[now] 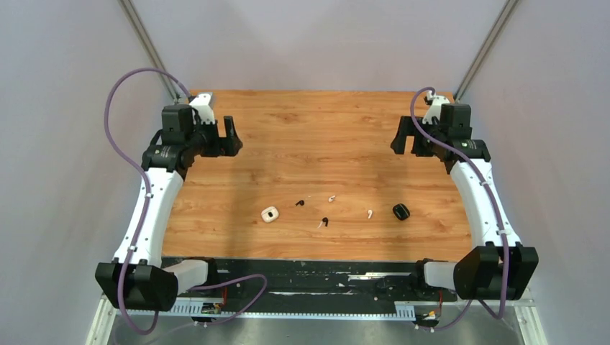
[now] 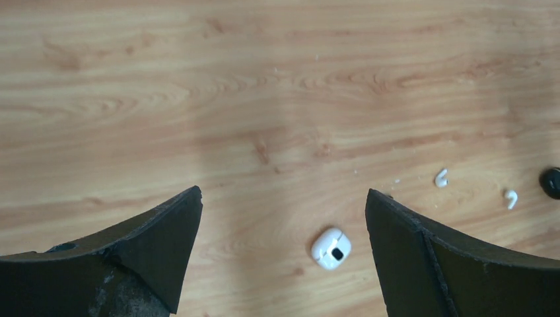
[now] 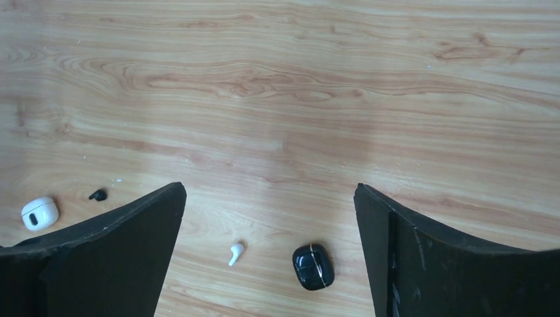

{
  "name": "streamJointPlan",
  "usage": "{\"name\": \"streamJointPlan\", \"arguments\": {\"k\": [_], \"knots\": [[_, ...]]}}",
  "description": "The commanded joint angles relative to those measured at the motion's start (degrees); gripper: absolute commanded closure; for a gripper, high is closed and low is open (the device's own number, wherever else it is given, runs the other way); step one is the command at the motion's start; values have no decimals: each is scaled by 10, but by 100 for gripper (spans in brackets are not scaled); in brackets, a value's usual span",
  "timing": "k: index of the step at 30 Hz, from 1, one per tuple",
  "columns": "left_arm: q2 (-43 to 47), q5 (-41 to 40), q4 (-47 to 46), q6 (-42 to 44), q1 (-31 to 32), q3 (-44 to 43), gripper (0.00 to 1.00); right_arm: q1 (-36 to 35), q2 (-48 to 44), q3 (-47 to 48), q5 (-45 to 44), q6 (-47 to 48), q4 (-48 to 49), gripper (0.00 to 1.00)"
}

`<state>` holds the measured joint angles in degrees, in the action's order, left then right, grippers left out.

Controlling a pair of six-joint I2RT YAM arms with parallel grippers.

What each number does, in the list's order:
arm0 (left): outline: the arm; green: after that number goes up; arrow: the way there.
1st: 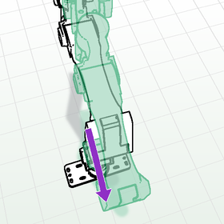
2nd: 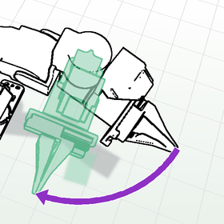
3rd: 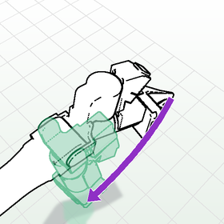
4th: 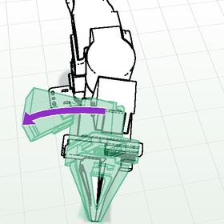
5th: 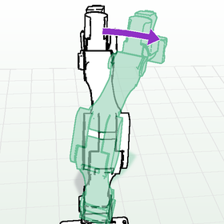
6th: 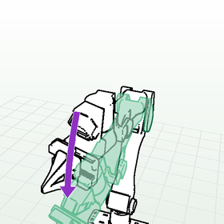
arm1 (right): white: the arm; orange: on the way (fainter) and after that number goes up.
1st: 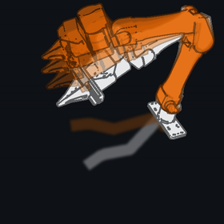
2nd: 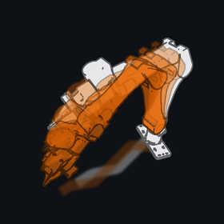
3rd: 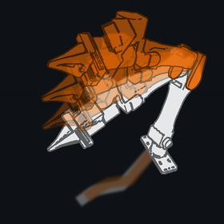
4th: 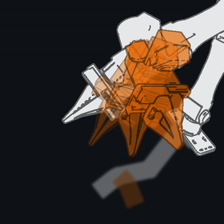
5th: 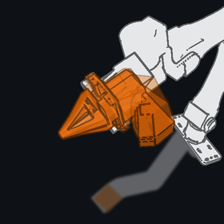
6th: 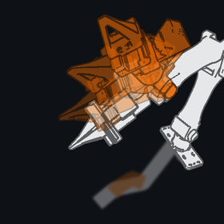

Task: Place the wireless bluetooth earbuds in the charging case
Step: Pick up the charging case at the center of the board.

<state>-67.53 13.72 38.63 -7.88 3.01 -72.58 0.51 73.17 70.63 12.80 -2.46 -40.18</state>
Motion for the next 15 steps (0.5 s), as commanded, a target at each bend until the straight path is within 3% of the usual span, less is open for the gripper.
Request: {"name": "streamJointPlan", "arguments": {"k": [1, 5, 10, 15], "knots": [[25, 39, 22, -65, -21, 42, 0, -1, 19, 23, 89, 32, 15, 0], [27, 58, 41, -95, -48, 72, 0, -32, 66, 64, 284, 128, 13, 6], [20, 96, 68, -126, -68, 99, 0, -135, 167, 125, 389, 269, -1, 16], [21, 113, 83, -135, -122, 131, 0, -235, 262, 178, 432, 437, -49, 16]]}}
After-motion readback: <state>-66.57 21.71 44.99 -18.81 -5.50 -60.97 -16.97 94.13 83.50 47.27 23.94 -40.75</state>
